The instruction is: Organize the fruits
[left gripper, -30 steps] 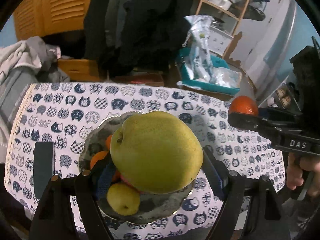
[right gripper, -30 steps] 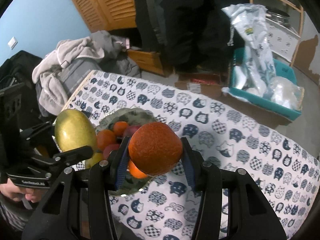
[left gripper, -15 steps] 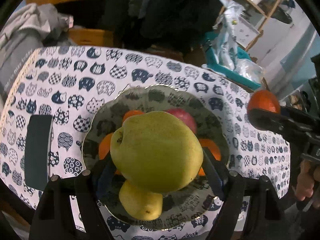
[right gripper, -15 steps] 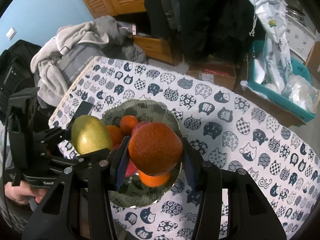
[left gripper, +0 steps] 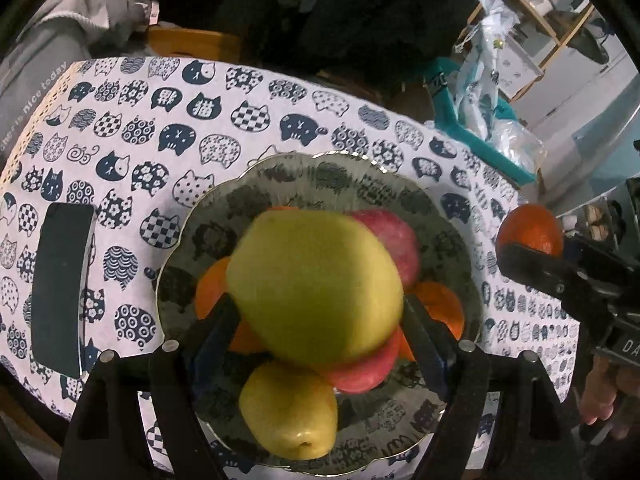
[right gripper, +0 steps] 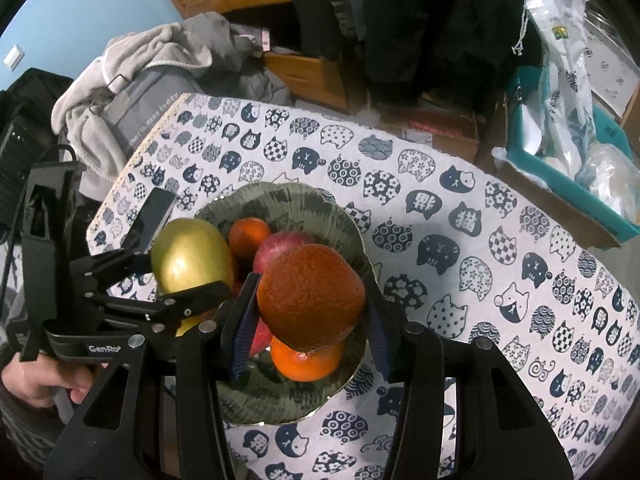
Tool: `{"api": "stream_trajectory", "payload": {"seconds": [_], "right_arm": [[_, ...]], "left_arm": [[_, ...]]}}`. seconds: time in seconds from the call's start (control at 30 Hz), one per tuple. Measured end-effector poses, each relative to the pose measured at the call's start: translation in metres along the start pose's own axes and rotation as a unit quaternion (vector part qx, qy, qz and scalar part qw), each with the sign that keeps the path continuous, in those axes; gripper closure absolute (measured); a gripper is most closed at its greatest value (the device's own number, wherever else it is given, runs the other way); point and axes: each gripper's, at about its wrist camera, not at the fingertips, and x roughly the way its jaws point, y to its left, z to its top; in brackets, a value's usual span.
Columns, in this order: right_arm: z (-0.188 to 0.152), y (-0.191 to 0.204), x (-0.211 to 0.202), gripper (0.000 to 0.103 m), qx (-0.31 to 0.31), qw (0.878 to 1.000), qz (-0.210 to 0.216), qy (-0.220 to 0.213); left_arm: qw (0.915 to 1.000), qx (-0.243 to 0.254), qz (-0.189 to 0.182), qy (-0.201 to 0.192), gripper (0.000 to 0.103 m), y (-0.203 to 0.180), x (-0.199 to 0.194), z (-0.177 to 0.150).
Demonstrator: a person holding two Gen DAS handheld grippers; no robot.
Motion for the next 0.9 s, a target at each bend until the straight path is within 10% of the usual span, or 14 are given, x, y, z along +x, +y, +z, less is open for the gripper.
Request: {"api": "stream_trajectory", "payload": {"seconds": [0.9], "right_arm": [[-0.003,-0.012,0.013,0.053,0.015,1.0,-0.012,0.008]], "left_arm": [[0.9989,0.038,0.011,-0.025,0.021,-0.016,-0.03,-0.013]]}}
